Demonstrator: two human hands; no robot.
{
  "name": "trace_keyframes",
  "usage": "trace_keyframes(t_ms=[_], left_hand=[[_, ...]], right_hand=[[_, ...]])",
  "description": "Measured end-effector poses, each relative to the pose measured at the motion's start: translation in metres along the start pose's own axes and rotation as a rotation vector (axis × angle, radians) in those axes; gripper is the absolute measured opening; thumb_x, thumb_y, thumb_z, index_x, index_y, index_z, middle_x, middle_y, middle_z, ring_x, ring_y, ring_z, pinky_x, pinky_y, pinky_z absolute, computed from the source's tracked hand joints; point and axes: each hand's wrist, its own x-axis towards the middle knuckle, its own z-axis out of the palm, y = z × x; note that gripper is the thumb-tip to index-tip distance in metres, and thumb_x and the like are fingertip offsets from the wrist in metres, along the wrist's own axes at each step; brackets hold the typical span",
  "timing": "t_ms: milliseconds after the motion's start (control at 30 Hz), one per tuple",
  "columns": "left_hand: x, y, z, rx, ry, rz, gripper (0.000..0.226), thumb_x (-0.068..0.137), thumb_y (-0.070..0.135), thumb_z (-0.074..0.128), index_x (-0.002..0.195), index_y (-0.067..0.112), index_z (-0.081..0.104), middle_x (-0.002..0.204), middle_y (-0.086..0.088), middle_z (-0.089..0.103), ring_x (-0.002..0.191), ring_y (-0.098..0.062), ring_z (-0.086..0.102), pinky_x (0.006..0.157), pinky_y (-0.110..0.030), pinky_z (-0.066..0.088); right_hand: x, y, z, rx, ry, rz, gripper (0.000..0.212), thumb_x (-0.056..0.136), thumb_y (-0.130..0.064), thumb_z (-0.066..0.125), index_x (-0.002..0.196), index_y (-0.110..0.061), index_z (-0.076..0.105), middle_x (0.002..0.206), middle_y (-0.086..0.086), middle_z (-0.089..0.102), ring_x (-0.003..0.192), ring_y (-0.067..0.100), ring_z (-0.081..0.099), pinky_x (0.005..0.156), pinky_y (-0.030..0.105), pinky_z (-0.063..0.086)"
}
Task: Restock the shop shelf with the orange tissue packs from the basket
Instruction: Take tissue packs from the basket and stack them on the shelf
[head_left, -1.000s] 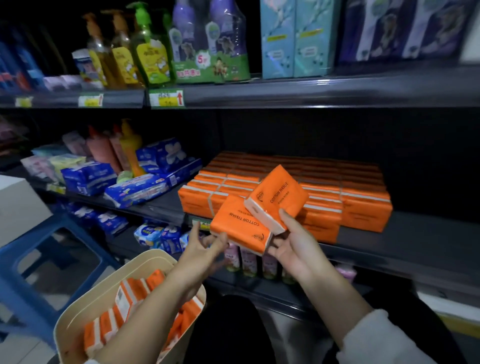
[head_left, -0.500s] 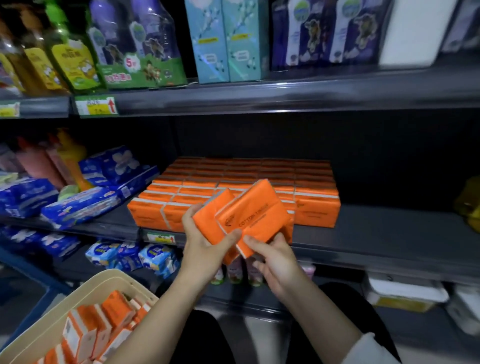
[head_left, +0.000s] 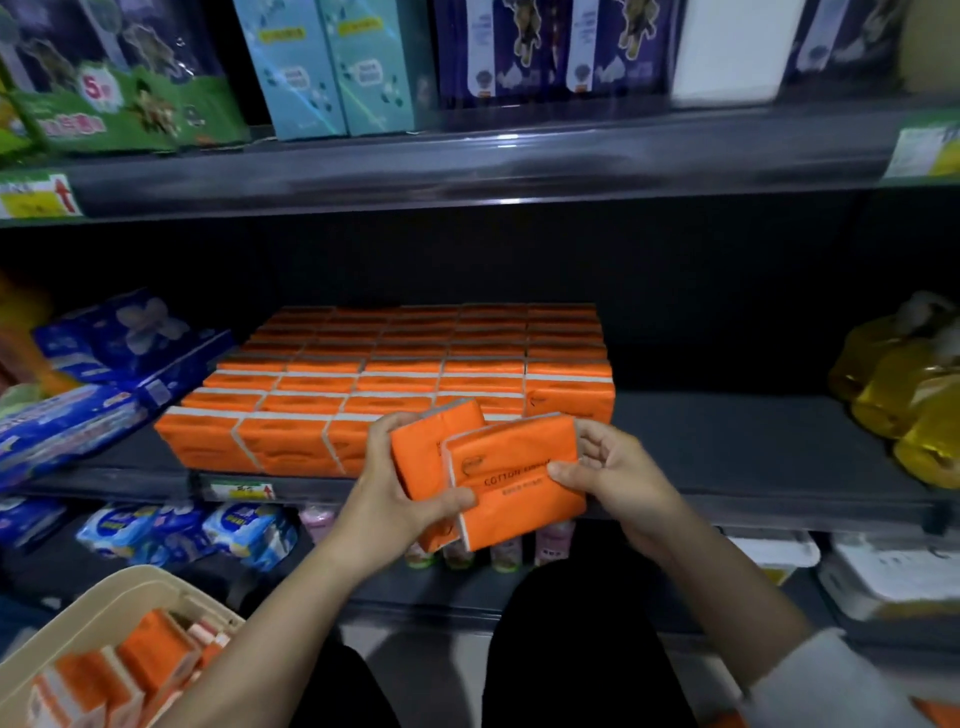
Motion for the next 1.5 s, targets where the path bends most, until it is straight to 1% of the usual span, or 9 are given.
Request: trace_keyframes(t_ms=[167,367,567,667,800,1033,1200,1400,1500], left_hand=[[0.012,-0.005,0.006,-0.091,0.263,-0.040,0.029,0.092,0.021,0.056,0.117,0.026,0.041,0.100,0.017,0.048,0.086,0.001,0.052,0.069,-0.010,0.041],[0.010,-0.027,-0.007,-0.209,0.371,-0.153,0.019,0.093,0.026,0.055,0.103,0.039,0.046,0.105,0.000,0.059,0.100,-0.023,0.058,0.092,-0.050,0.048],[0.006,-0.029,-0.011,-0.287,0.365,-0.156,0.019,0.095,0.025,0.052,0.108,0.035,0.044,0.099,0.004,0.059,0.089,-0.013,0.059,0.074,-0.037,0.050],[0.006,-0.030,-0.008,-0.312,0.355,-0.172,0.018,0.095,0.022,0.052,0.107,0.034,0.045,0.099,0.002,0.060,0.087,-0.012,0.061,0.064,-0.027,0.051],[0.004,-0.033,-0.007,-0.339,0.337,-0.212,0.021,0.093,0.024,0.056,0.105,0.038,0.049,0.107,-0.003,0.062,0.104,-0.028,0.061,0.086,-0.050,0.051],[0.002,-0.030,-0.003,-0.440,0.331,-0.268,0.028,0.093,0.023,0.057,0.117,0.030,0.045,0.106,-0.001,0.061,0.101,-0.026,0.062,0.083,-0.049,0.052],[0.001,-0.029,-0.003,-0.441,0.340,-0.280,0.037,0.090,0.022,0.060,0.121,0.029,0.040,0.106,-0.002,0.062,0.096,-0.021,0.063,0.084,-0.048,0.051],[-0.003,-0.016,0.000,-0.377,0.253,-0.204,0.031,0.090,0.018,0.060,0.113,0.031,0.043,0.108,-0.006,0.059,0.101,-0.024,0.062,0.085,-0.044,0.053],[-0.004,-0.007,0.002,-0.147,0.162,-0.046,0.044,0.087,0.025,0.066,0.120,0.040,0.040,0.112,-0.002,0.061,0.101,-0.014,0.061,0.088,-0.037,0.052]], right_hand=[[0.004,0.005,-0.021,0.106,0.121,-0.004,0.037,0.074,0.000,0.071,0.107,-0.011,0.061,0.108,0.008,0.068,0.094,0.017,0.066,0.074,0.025,0.053],[0.022,0.011,-0.057,0.036,0.481,-0.033,0.035,0.083,0.005,0.061,0.114,-0.008,0.051,0.109,0.008,0.063,0.094,0.016,0.062,0.077,0.028,0.050],[0.046,0.037,-0.057,-0.240,0.513,-0.009,0.036,0.080,-0.003,0.069,0.106,-0.023,0.053,0.113,0.010,0.062,0.104,0.025,0.061,0.089,0.041,0.051],[0.055,0.044,-0.051,-0.383,0.565,-0.045,0.038,0.075,-0.005,0.074,0.104,-0.022,0.057,0.113,0.002,0.051,0.099,0.017,0.058,0.091,0.033,0.048],[0.057,0.051,-0.044,-0.524,0.663,-0.065,0.038,0.073,-0.006,0.076,0.108,-0.009,0.061,0.103,0.005,0.054,0.086,0.015,0.055,0.084,0.025,0.043],[0.058,0.053,-0.043,-0.495,0.646,-0.014,0.042,0.075,-0.008,0.074,0.113,-0.009,0.056,0.098,0.003,0.062,0.084,0.016,0.059,0.085,0.031,0.049],[0.050,0.049,-0.045,-0.506,0.638,0.033,0.071,0.072,-0.011,0.078,0.134,-0.009,0.042,0.122,0.009,0.055,0.104,0.023,0.058,0.096,0.036,0.045],[0.025,0.015,-0.023,-0.530,0.665,-0.155,0.054,0.080,-0.019,0.072,0.129,-0.011,0.049,0.126,0.006,0.046,0.104,0.012,0.051,0.092,0.025,0.039],[0.016,-0.010,-0.006,-0.534,0.496,-0.274,0.049,0.080,-0.019,0.071,0.126,-0.016,0.053,0.119,-0.006,0.048,0.106,0.007,0.050,0.096,0.027,0.042]])
